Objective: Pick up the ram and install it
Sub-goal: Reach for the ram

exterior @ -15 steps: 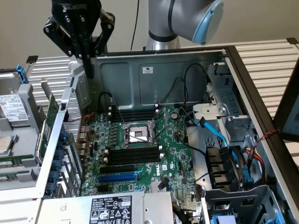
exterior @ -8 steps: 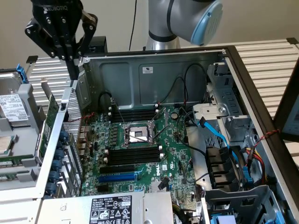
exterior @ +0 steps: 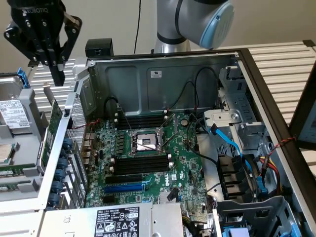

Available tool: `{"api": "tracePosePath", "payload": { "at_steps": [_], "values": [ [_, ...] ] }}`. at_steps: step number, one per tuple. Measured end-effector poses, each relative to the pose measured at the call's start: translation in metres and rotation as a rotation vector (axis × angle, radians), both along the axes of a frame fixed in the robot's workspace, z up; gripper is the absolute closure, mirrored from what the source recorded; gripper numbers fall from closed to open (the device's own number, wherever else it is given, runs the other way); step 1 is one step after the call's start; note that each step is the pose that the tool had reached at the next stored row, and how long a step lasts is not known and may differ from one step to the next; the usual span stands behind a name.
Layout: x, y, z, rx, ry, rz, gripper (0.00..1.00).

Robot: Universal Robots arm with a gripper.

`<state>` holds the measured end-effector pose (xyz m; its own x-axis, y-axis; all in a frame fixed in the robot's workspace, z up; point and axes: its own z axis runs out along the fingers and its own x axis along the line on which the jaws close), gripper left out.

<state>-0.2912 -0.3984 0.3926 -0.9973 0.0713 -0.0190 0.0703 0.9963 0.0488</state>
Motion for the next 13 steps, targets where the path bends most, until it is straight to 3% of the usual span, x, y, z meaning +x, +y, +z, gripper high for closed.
{"api": "tracePosePath", "payload": {
  "at_steps": [13],
  "values": [
    [-0.059, 0.0014, -0.0033, 0.0, 0.0, 0.0, 0.9]
  ]
}}
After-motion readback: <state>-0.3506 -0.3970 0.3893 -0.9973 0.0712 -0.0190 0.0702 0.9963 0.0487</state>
